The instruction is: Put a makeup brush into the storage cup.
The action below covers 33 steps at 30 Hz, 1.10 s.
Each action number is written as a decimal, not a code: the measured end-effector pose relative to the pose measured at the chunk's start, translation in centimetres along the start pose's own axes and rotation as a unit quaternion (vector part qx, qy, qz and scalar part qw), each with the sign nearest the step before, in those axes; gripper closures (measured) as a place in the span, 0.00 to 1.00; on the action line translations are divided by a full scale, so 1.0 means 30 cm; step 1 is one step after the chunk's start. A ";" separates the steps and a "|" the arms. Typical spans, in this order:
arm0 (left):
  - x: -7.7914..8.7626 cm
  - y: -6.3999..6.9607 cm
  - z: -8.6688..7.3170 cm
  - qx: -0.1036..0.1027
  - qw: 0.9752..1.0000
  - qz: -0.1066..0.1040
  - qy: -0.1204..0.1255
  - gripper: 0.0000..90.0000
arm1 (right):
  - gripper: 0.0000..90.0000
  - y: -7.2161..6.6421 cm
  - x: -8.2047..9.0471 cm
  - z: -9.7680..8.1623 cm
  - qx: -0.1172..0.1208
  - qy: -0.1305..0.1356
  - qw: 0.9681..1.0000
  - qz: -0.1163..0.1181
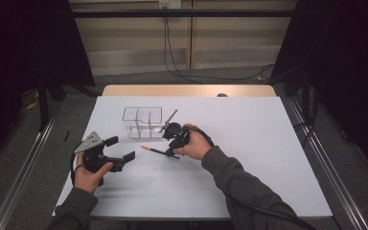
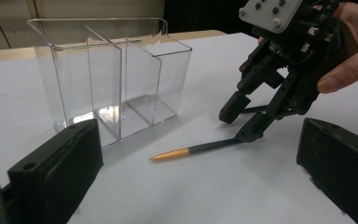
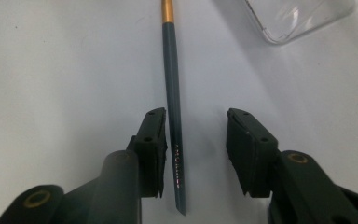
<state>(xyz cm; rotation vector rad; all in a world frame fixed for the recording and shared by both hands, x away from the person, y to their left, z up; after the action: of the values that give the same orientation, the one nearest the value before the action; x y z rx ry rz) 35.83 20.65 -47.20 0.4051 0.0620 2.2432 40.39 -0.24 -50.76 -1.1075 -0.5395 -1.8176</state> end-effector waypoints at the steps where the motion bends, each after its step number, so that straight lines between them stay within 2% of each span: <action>1: 0.000 -0.001 0.000 -0.001 1.000 0.001 0.000 0.00 | 0.70 0.005 0.001 -0.003 0.011 -0.003 1.000 0.001; 3: 0.000 -0.001 -0.001 -0.001 1.000 0.000 -0.001 0.00 | 0.72 0.000 0.003 -0.003 0.006 -0.006 1.000 0.001; 5: -0.001 0.000 0.000 0.004 1.000 0.001 0.003 0.00 | 0.75 0.004 0.006 -0.004 0.016 -0.012 1.000 -0.002; 6: 0.000 -0.002 -0.001 -0.002 1.000 0.001 -0.001 0.00 | 0.80 0.004 0.006 -0.005 0.012 -0.016 1.000 -0.003; 9: 0.000 -0.002 0.000 -0.001 1.000 0.001 -0.001 0.00 | 0.82 -0.002 0.001 -0.007 0.000 -0.021 1.000 -0.005; 10: 0.001 -0.002 0.000 -0.001 1.000 0.002 0.000 0.00 | 0.82 0.002 0.000 -0.013 0.012 -0.029 1.000 -0.003; 11: -0.001 0.000 0.001 0.004 1.000 0.002 0.004 0.00 | 0.84 0.003 -0.002 -0.014 0.017 -0.028 0.999 -0.007; 13: 0.000 -0.004 0.000 -0.001 1.000 0.002 0.000 0.00 | 0.85 0.007 -0.003 -0.013 0.024 -0.027 0.999 -0.008; 14: 0.000 -0.003 -0.001 0.001 1.000 0.000 0.000 0.00 | 0.86 0.002 -0.002 -0.013 0.015 -0.033 0.999 -0.009; 15: -0.003 -0.001 -0.001 0.006 1.000 0.002 0.003 0.00 | 0.87 0.001 -0.004 -0.011 0.026 -0.036 0.999 -0.012; 22: -0.006 0.003 -0.003 -0.002 1.000 0.003 -0.002 0.00 | 0.95 -0.013 -0.010 -0.005 0.033 -0.047 0.998 -0.015; 25: -0.008 0.005 -0.004 0.000 1.000 0.002 -0.002 0.00 | 0.96 -0.015 -0.014 -0.001 0.042 -0.051 0.998 -0.021; 29: -0.009 0.005 -0.006 0.004 1.000 0.001 -0.001 0.00 | 0.96 -0.017 -0.013 0.000 0.032 -0.053 0.998 -0.020; 32: -0.008 0.005 -0.006 0.004 1.000 0.002 -0.001 0.00 | 0.96 -0.012 -0.013 -0.002 0.037 -0.048 0.998 -0.019; 33: -0.008 0.005 -0.006 0.004 1.000 0.001 -0.001 0.00 | 0.96 -0.016 -0.011 -0.004 0.030 -0.048 0.998 -0.020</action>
<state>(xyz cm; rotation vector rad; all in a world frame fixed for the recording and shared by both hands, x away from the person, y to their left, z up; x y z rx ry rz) 35.81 20.39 -47.41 0.4119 0.0698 2.2458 39.99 0.06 -51.08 -1.1556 -0.6725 -1.7768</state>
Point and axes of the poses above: each handheld gripper's, and its own axes: x roughly backward along the jaws, z roughly out of its top, y roughly to its right, the point moved 6 cm from there along -x, roughly forward along the jaws, and after that the axes turned 4 degrees about y, right-handed, at the moved point
